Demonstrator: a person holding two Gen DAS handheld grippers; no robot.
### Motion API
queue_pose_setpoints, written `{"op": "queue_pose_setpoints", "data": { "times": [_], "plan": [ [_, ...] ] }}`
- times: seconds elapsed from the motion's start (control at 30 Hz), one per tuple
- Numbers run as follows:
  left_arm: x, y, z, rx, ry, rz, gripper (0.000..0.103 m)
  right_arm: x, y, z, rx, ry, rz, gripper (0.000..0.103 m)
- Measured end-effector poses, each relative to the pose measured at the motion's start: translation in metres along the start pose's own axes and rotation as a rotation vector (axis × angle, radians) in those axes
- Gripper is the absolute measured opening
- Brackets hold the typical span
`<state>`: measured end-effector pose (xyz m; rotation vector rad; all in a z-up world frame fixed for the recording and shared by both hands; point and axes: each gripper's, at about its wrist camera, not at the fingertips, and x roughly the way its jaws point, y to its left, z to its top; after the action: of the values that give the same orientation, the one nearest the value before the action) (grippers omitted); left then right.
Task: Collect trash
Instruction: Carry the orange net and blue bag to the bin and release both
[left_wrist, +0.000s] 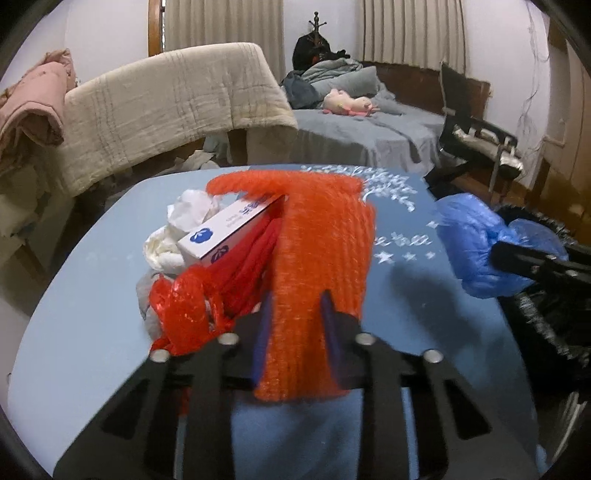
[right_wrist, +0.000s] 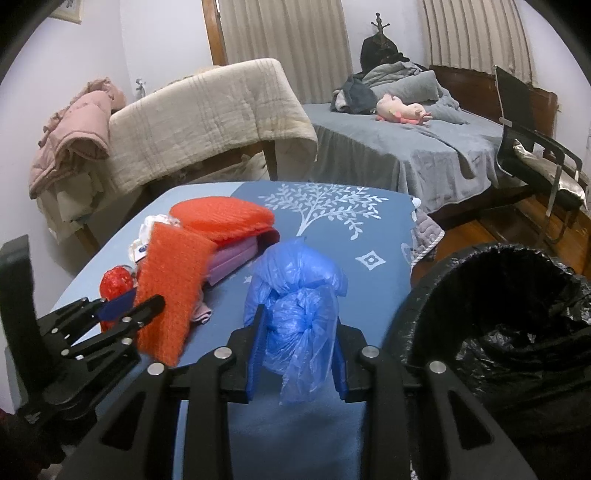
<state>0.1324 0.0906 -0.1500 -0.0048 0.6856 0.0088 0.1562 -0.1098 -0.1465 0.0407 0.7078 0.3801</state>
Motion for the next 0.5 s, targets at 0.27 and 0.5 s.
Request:
{"op": "queue_pose_setpoints", "data": {
  "times": [0.27, 0.5],
  "plan": [
    [-0.026, -0.014, 0.007, 0.016, -0.061, -0.039, 0.009, -0.017, -0.007, 0.0, 0.014, -0.031, -0.008, 0.031],
    [-0.033, -0.025, 0.013, 0.013, -0.06, -0.068, 0.009, -0.037, -0.018, 0.001, 0.043, -0.061, -0.028, 0.031]
  ]
}}
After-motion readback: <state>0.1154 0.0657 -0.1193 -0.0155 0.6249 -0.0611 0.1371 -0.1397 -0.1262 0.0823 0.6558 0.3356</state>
